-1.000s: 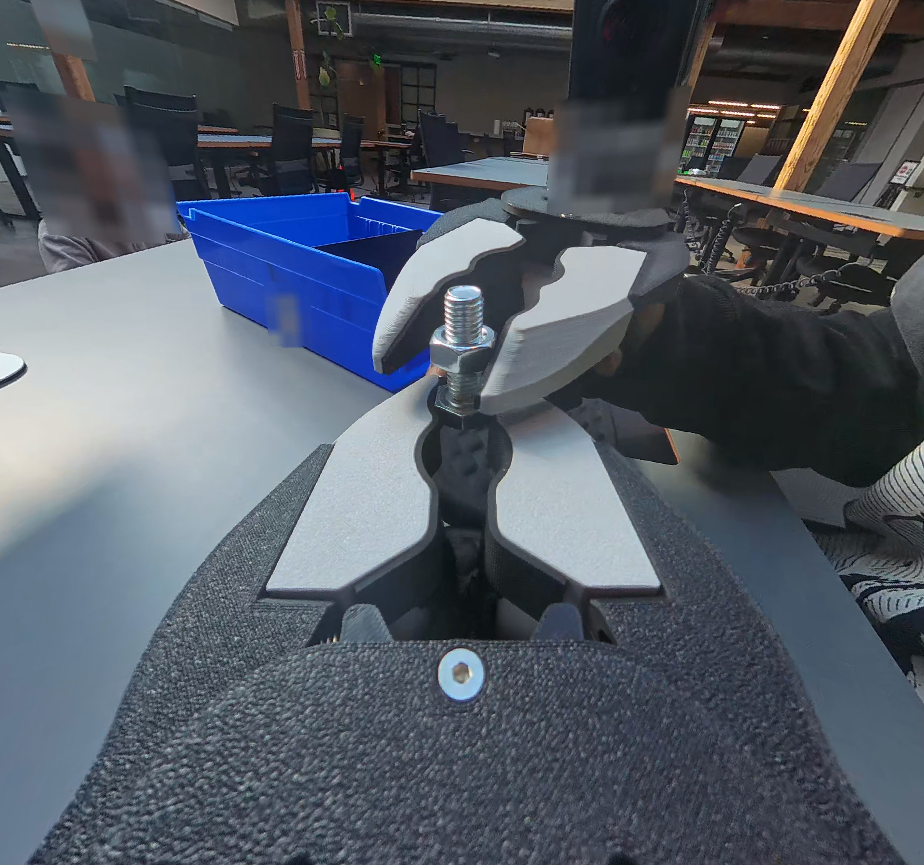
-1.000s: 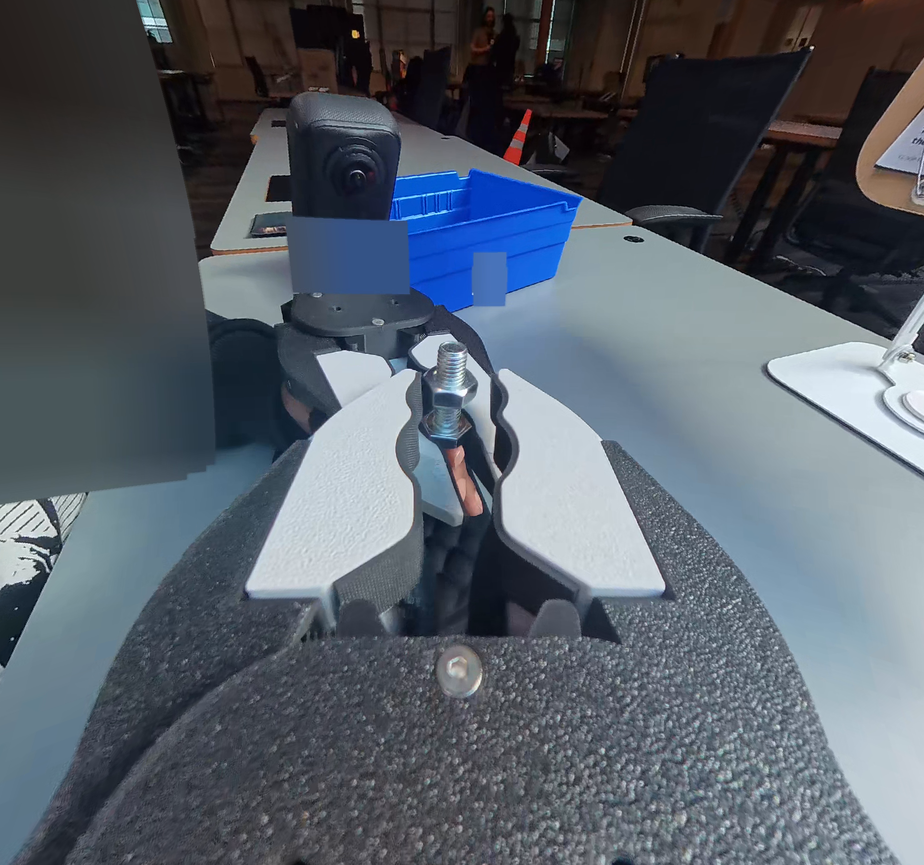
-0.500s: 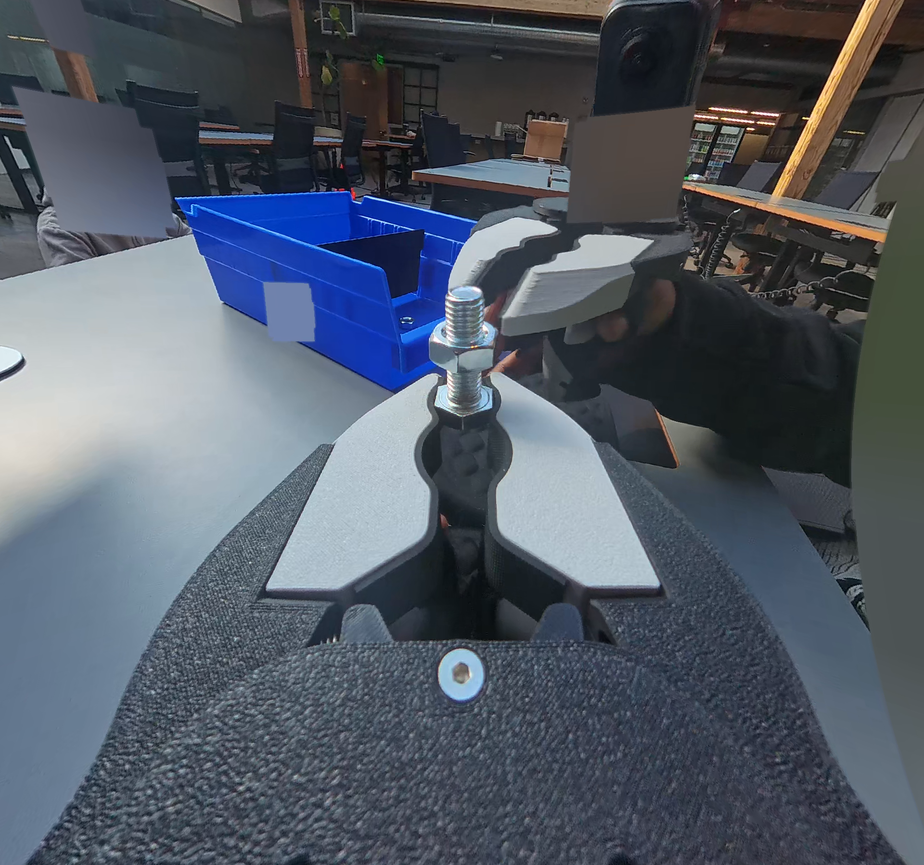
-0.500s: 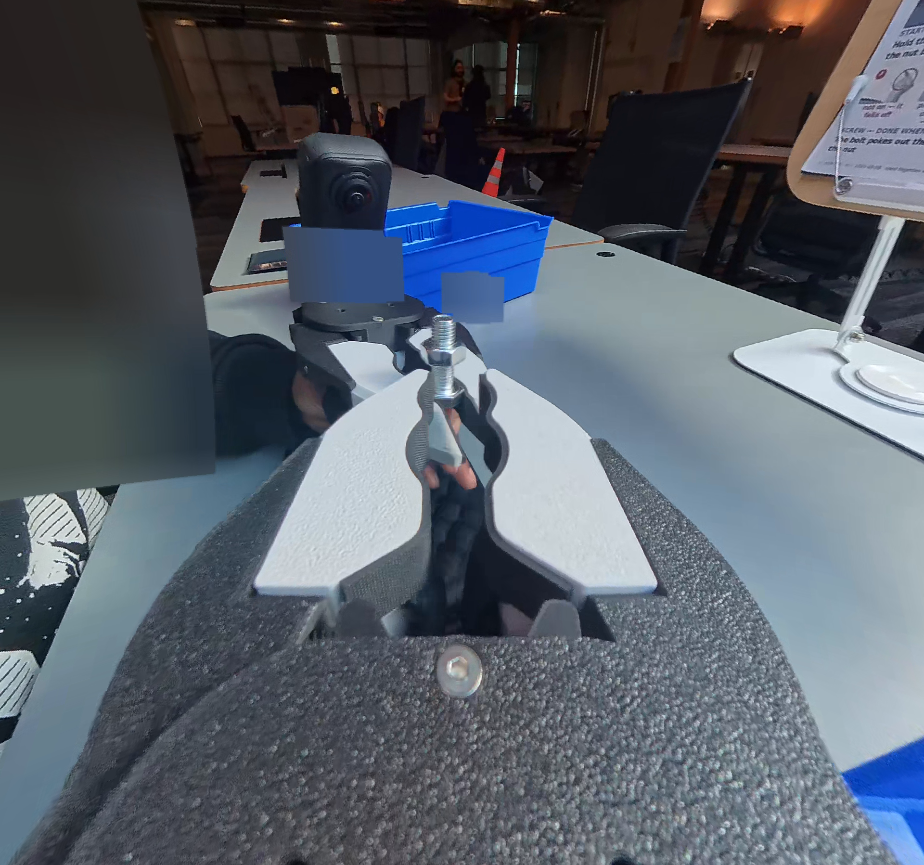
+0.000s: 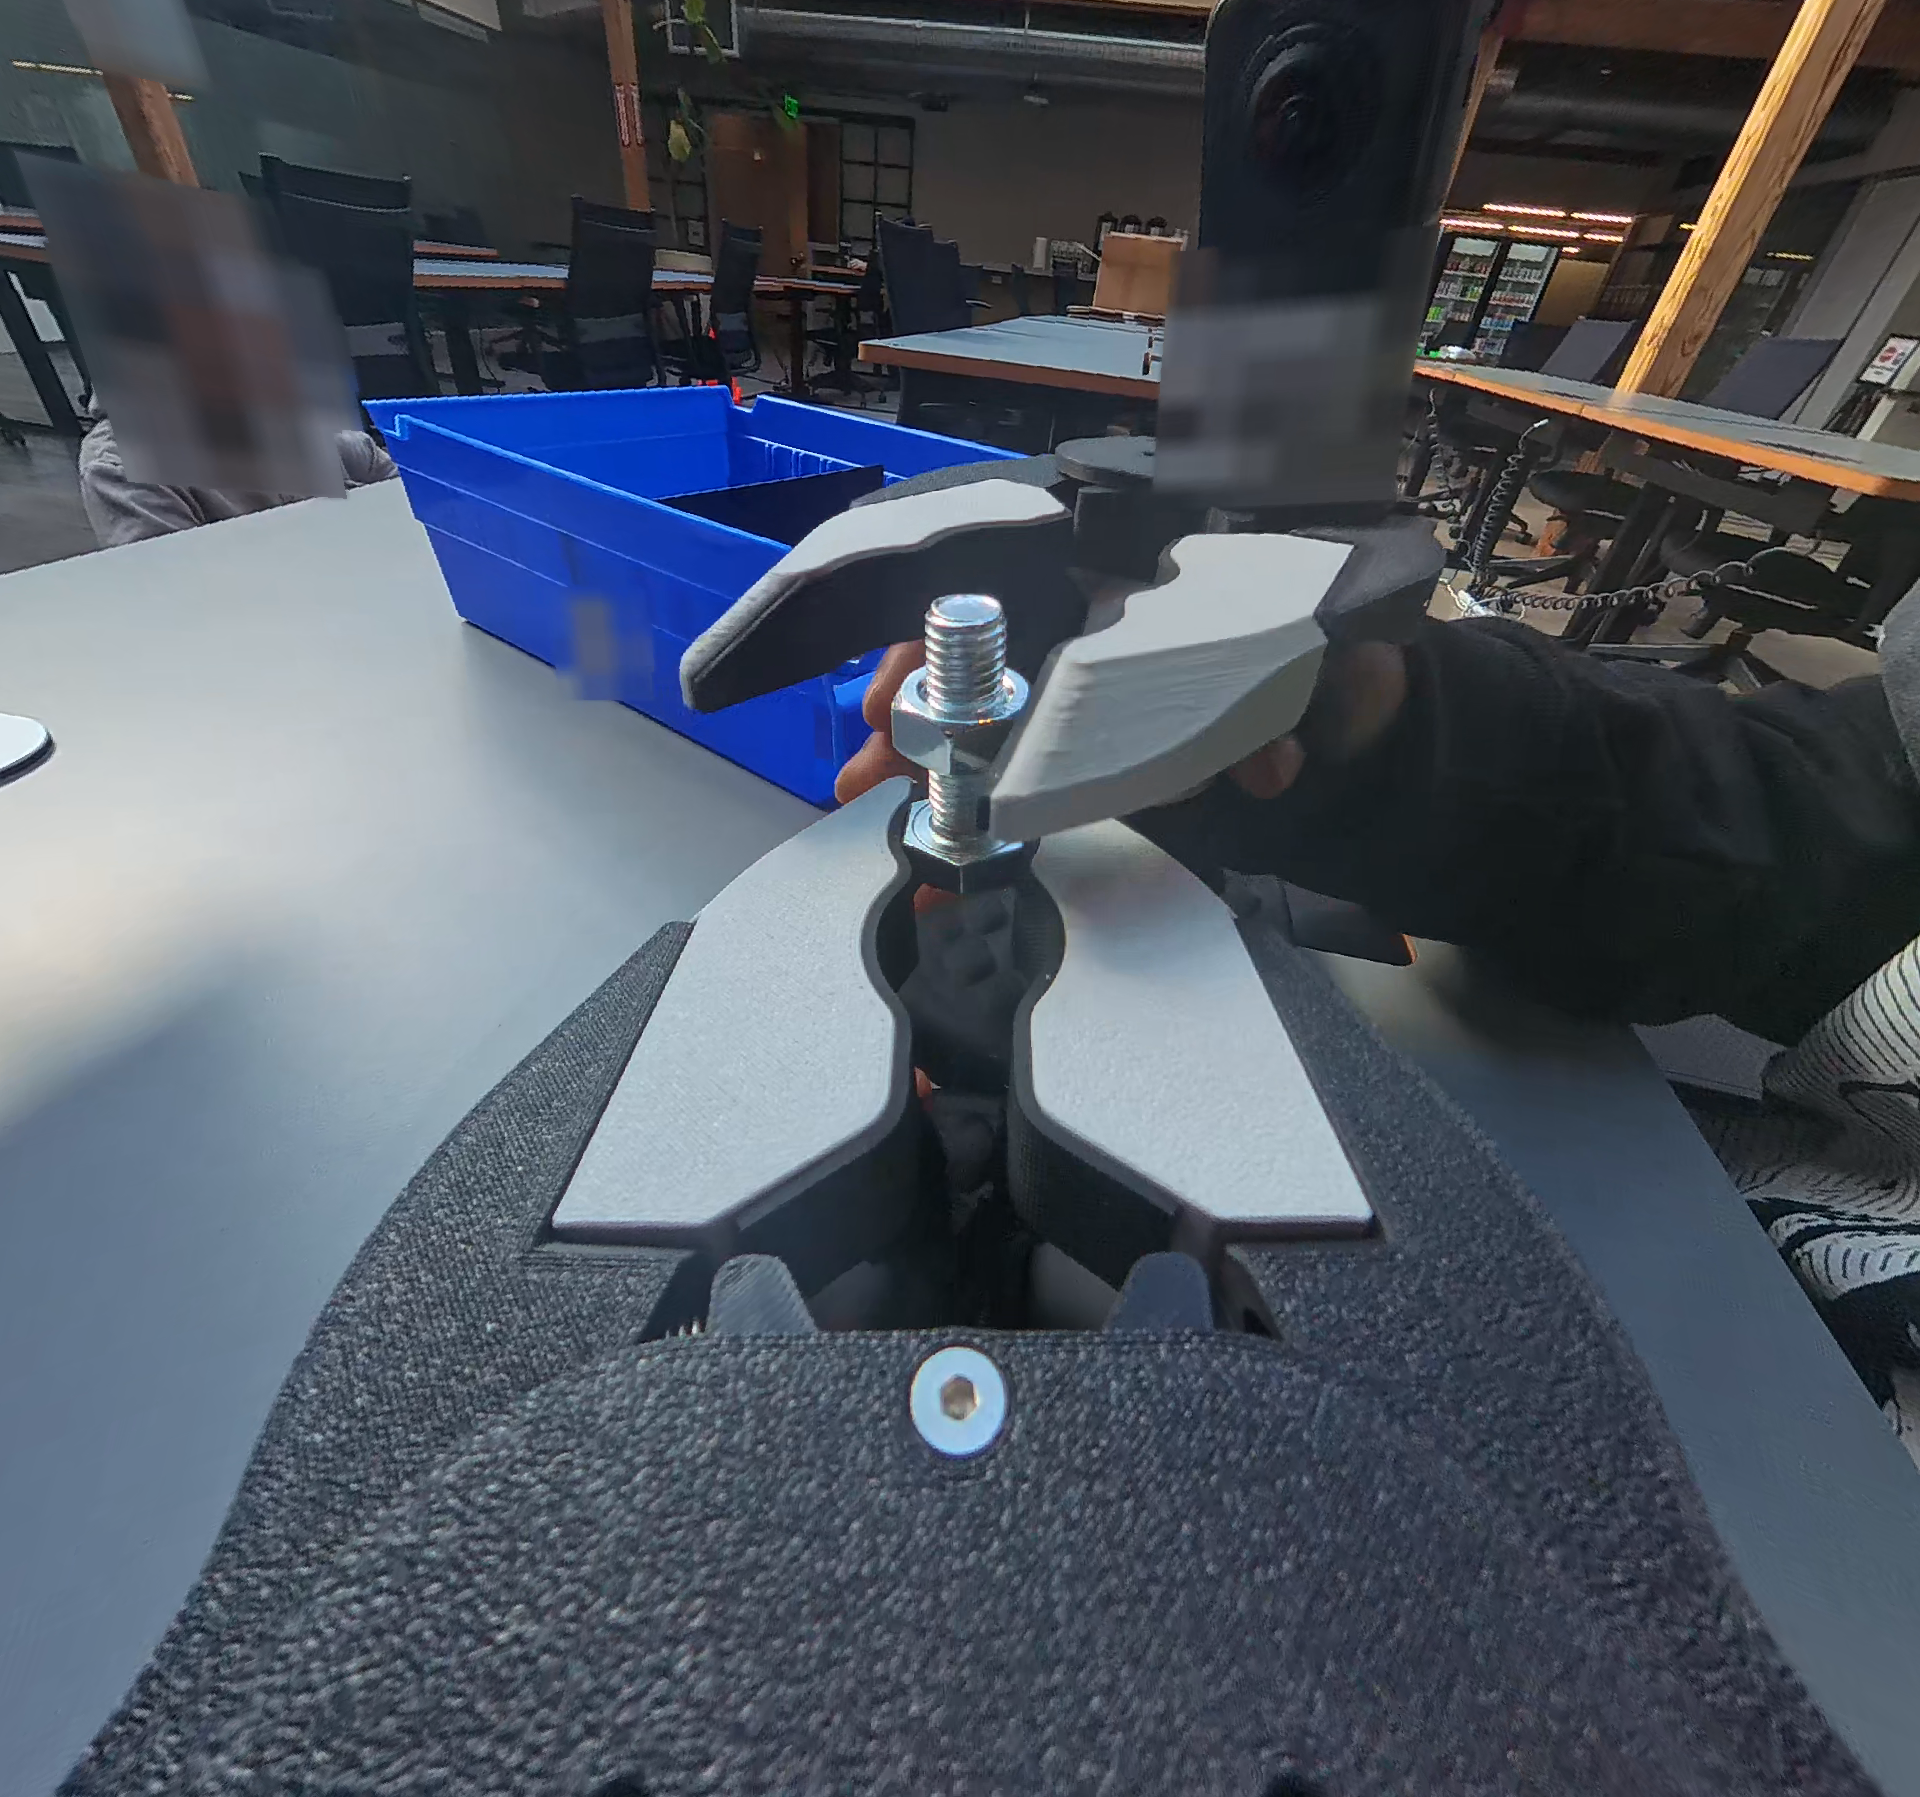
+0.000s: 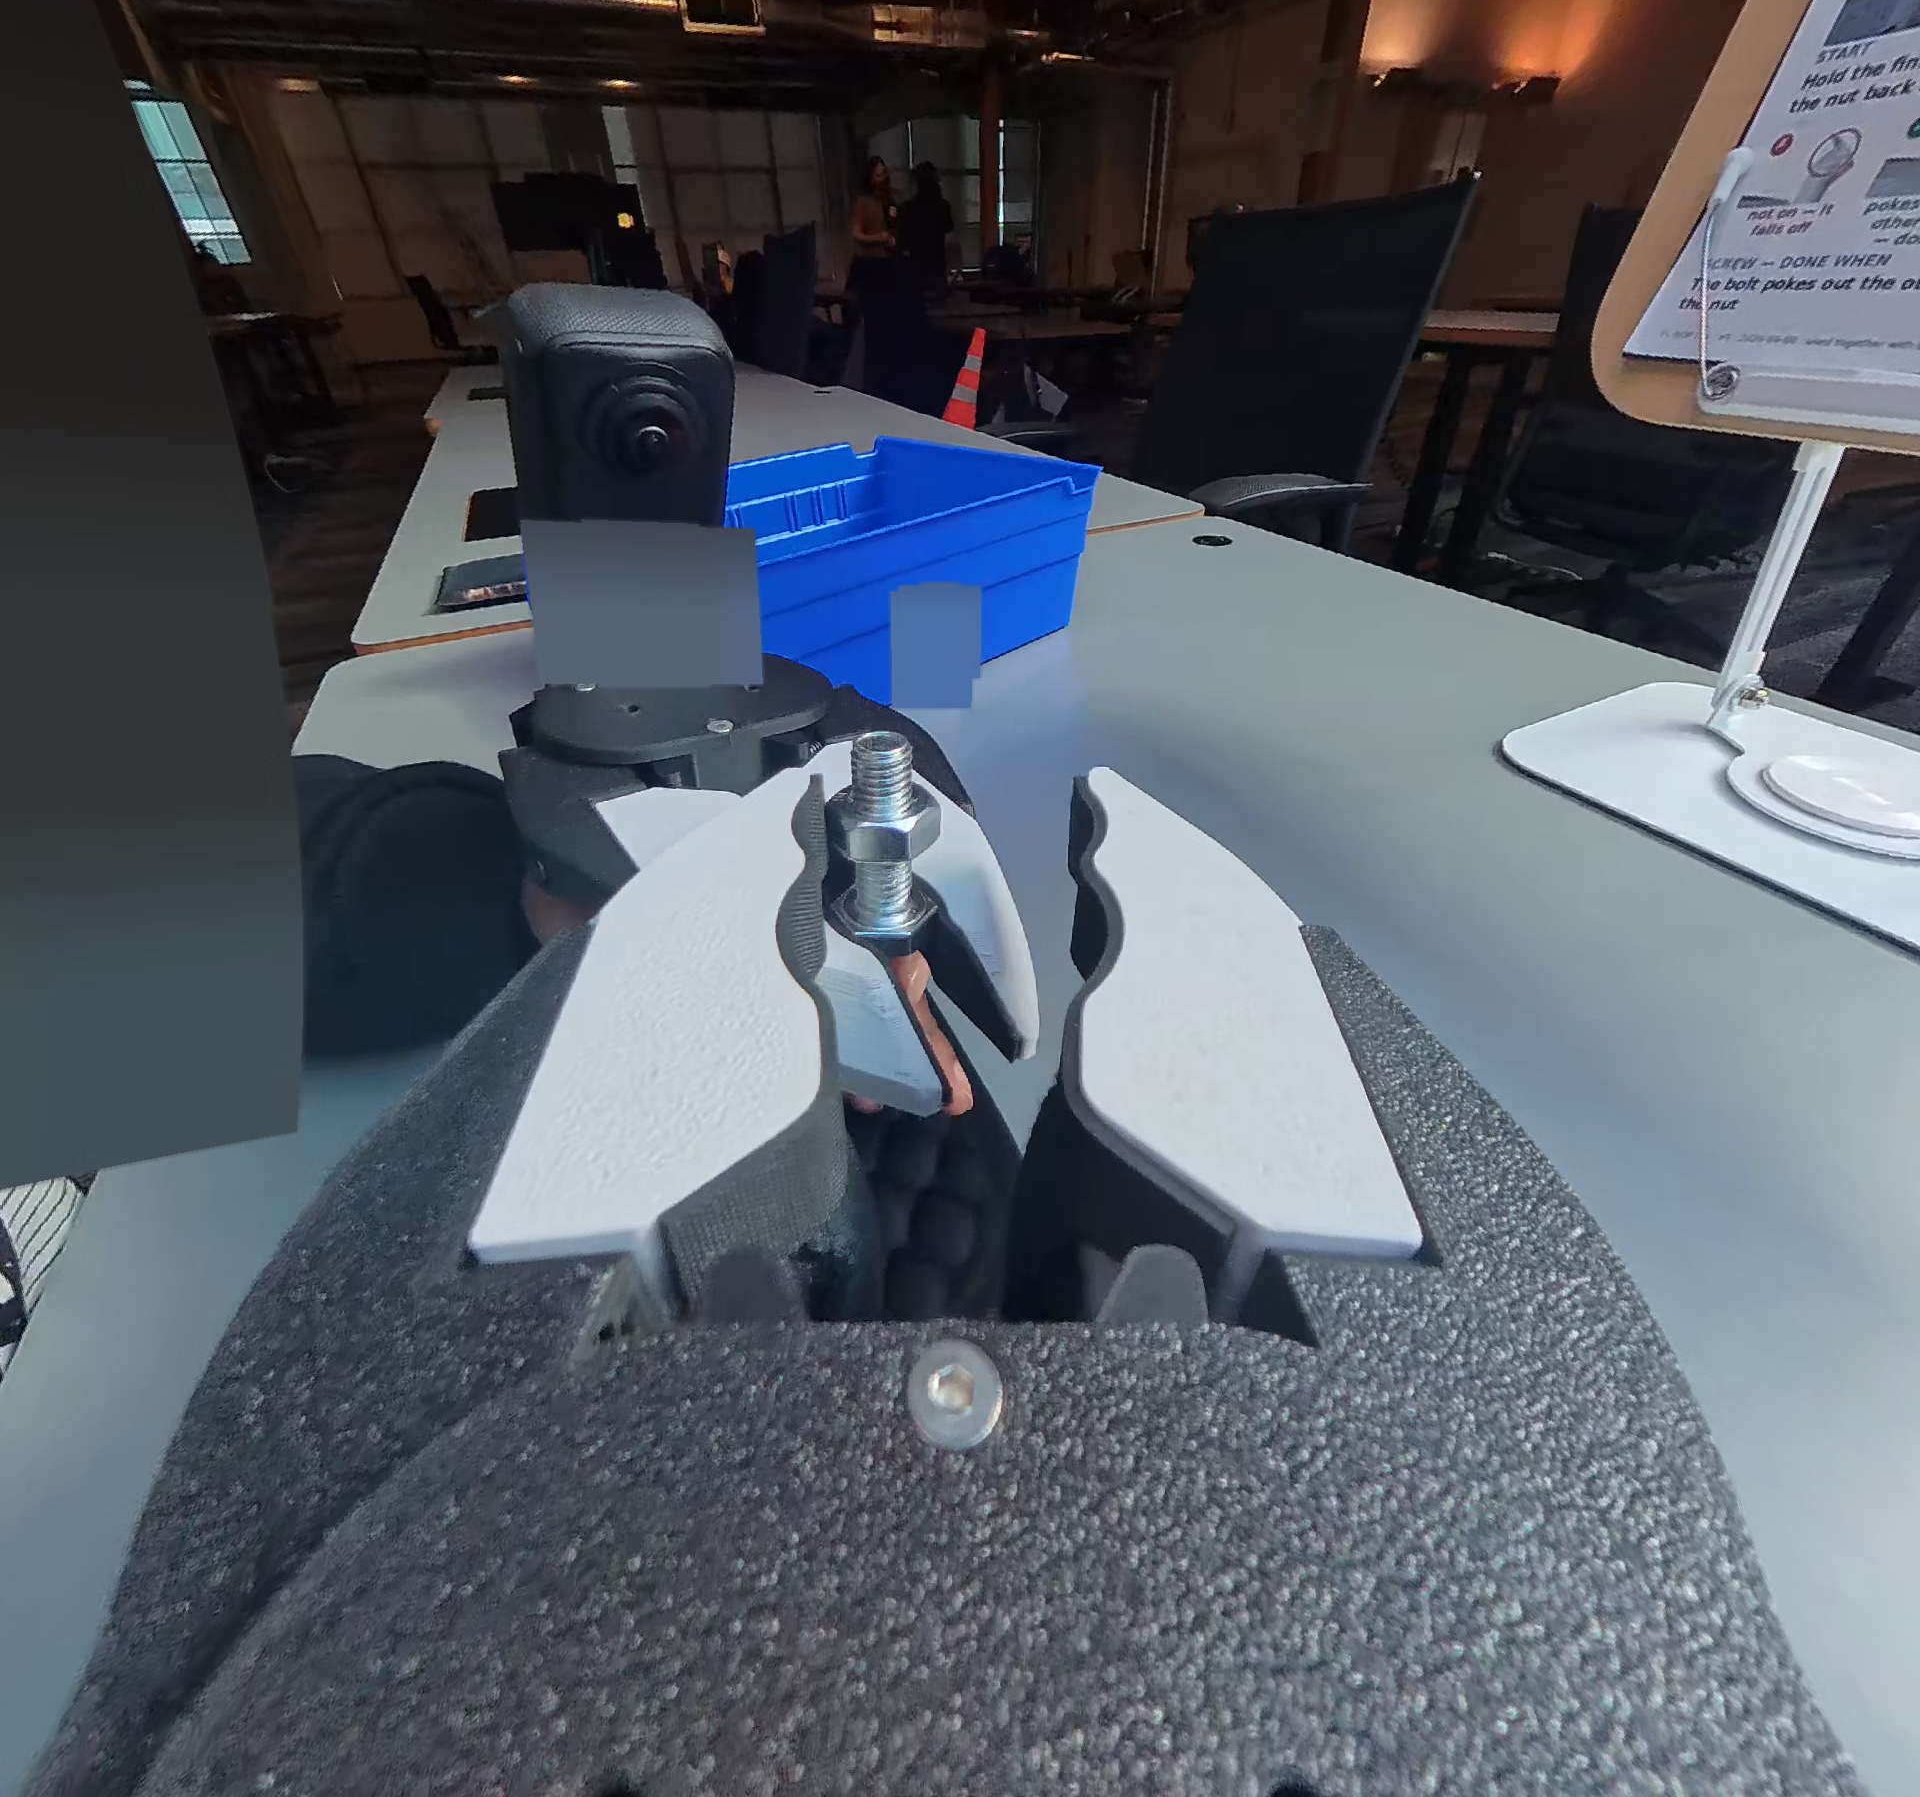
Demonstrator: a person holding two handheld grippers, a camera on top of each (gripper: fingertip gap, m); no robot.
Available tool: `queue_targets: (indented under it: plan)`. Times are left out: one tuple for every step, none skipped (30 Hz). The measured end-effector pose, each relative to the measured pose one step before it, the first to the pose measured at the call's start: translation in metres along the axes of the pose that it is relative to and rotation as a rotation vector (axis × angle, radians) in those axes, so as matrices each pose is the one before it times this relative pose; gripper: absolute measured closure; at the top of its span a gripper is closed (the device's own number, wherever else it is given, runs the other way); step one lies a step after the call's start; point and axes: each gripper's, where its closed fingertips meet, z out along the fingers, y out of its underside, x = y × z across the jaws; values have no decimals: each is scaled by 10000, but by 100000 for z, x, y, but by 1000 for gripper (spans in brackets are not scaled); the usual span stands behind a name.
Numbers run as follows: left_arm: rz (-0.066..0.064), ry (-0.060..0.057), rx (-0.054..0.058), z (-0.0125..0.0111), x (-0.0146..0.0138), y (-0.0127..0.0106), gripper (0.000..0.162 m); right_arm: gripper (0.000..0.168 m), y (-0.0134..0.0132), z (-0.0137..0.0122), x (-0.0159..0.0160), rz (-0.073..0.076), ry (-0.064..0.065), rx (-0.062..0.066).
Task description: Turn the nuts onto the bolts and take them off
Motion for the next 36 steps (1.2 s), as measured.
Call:
queue_targets:
  plan:
    - [-3, -6, -11, 1, -8, 4, 148, 124, -132, -314, 59, -5, 22, 47]
    - [-17, 1, -5, 8, -21, 13, 148, 127, -18, -326, 48, -10, 17, -19]
    - [-32, 21, -5, -7, -1, 2, 148, 127, -20, -309, -19, -13, -16, 7]
    - [-29, 3, -6, 5, -20, 13, 149, 129, -16, -312, -9, -7, -4, 3]
    - [-17, -10, 2, 3, -32, -5, 149, 131, -14, -321, 48, -11, 36, 10]
    - [-9, 2, 8, -7, 2, -10, 149, 134, -29, -322, 95, -24, 43, 5]
    - [-4, -13, 12, -14, -18, -15, 148, 142, -43, -344, 161, -42, 91, 17]
    - [12, 10, 14, -16, 22, -16, 149, 151, -57, -356, 231, -83, 128, 42]
    - [18, 8, 6, -10, 21, -5, 149, 160, -68, -326, 177, -110, 87, 57]
    - [8, -3, -3, 3, 9, 6, 148, 163, -64, -257, 192, -74, 96, 59]
    - [-1, 12, -9, 3, 14, 12, 149, 164, -9, -177, 169, -8, 97, 16]
    - [-11, 13, -8, 8, 0, 8, 149, 164, 62, -92, -28, 14, -17, -40]
    - [-16, -10, 0, 2, -33, -3, 149, 164, 114, -25, -112, 21, -71, -73]
    - [-13, 1, 5, -2, -9, -8, 149, 164, 84, 35, -133, 26, -58, -43]
    - [-4, 4, 3, -10, 0, 5, 149, 161, -8, 103, -188, 29, -80, 27]
    - [5, -4, -4, 9, -2, 6, 148, 155, -37, 158, -260, 29, -127, 57]
    - [13, -4, -9, 8, 4, 4, 149, 144, -5, 225, -245, 52, -134, 32]
    - [16, 5, -14, 7, 22, 21, 149, 134, 49, 304, -165, 92, -96, -26]
    - [7, -1, -9, 15, -1, 12, 149, 123, 80, 364, -37, 141, -22, -52]
    - [-7, -13, -2, 5, -24, 2, 149, 115, 73, 396, -17, 133, -13, -58]
    - [-11, 0, 3, -3, -11, -6, 148, 113, 22, 383, -46, 94, -23, -19]
    - [-14, -2, 4, -2, -12, -7, 148, 113, -54, 379, -42, 55, -19, 49]
    - [-9, -12, 8, -9, -27, -1, 148, 114, -89, 355, 9, 29, 30, 72]
    - [1, -12, 2, 1, -16, -2, 148, 114, -94, 318, 49, 3, 50, 70]
    - [13, 5, -9, 8, 15, 3, 149, 115, -31, 299, 12, -26, 25, 16]
    - [18, -14, -15, 7, -4, 21, 149, 115, 94, 283, 39, -39, 36, -57]
    - [24, 2, -17, 27, 17, 14, 148, 115, 169, 228, 66, -65, 63, -108]
    - [24, -1, -17, 20, 24, 26, 149, 115, 198, 163, 66, -91, 65, -116]
    - [18, -8, -11, 9, 5, 6, 149, 115, 130, 69, 56, -91, 48, -71]
    - [7, 4, 1, 1, 0, -1, 149, 115, 44, -39, 63, -59, 51, -17]
    - [-7, 3, 10, -5, 1, -13, 149, 116, -51, -131, 98, -16, 67, 28]
    - [-19, 3, 12, -11, -20, -9, 149, 119, -147, -231, 82, 9, 42, 83]
    - [-15, 0, 10, -10, -15, -15, 149, 120, -187, -271, 74, 31, 40, 105]
    - [-7, 2, -1, 4, -14, -1, 148, 120, -89, -267, 10, 26, -1, 42]
    - [-3, 6, -12, 11, 4, 14, 148, 120, 19, -258, -6, 2, 7, -27]
    - [6, 0, -13, 22, -3, 16, 148, 121, 53, -277, 39, -25, 46, -28]
